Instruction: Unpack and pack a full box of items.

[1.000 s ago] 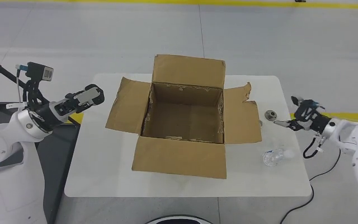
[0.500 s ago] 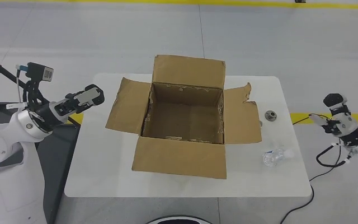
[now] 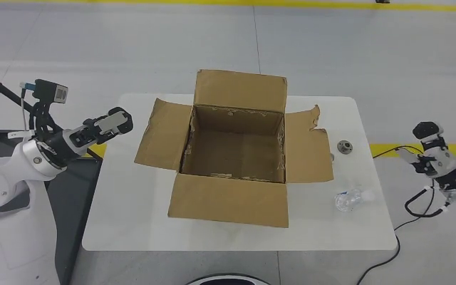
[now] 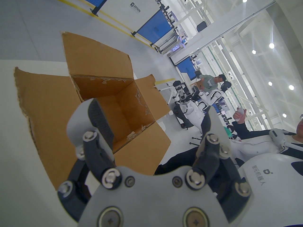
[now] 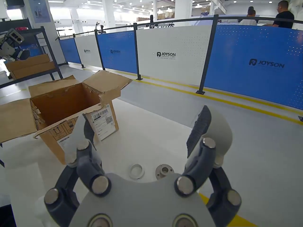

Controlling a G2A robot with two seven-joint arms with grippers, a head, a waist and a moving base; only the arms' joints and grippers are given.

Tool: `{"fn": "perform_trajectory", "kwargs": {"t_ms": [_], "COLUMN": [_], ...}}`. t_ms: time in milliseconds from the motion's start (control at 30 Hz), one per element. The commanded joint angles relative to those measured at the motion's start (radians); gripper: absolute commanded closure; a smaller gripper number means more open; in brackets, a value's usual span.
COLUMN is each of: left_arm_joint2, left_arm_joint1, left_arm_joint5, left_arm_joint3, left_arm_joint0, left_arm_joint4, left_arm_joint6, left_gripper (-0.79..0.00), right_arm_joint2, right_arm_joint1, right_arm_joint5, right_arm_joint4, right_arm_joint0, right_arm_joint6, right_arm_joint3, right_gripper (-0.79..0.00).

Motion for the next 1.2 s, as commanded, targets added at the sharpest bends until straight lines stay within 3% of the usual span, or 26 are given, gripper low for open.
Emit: {"fn": "perform_trajectory", "kwargs": {"t_ms": [0,233,433,900,1167], "left_arm_joint2": [0.000,0.000,0.000,0.000,0.000], "left_arm_joint1": [0.000,0.000,0.000,0.000,0.000], "left_arm_joint5": [0.000,0.000,0.000,0.000,0.000], "left_arm_joint3": [0.000,0.000,0.000,0.000,0.000], "left_arm_joint0": [0.000,0.000,0.000,0.000,0.000], "left_arm_joint4": [0.000,0.000,0.000,0.000,0.000], "left_arm_joint6": [0.000,0.000,0.000,0.000,0.000], "left_gripper": [-0.785,-0.785,-0.785,-0.785,-0.785], "right_arm_joint2": [0.038,0.153,0.205,0.198,0.232], "right_arm_joint1": [0.008,0.040,0.045,0.041,0.025], "right_arm_joint5": [-0.009,-0.009,0.045,0.057,0.117], "right_arm_joint4": [-0.088,-0.311,-0.379,-0.350,-0.317], "right_arm_joint0": [-0.037,-0.197,-0.341,-0.372,-0.500], "right_arm_joint6": [-0.034,-0.224,-0.336,-0.335,-0.315], "right_arm_joint3": [-0.004,-0.004,0.007,-0.001,-0.057], "right_gripper": [-0.785,-0.785,-0.785,-0.785,-0.785]}}
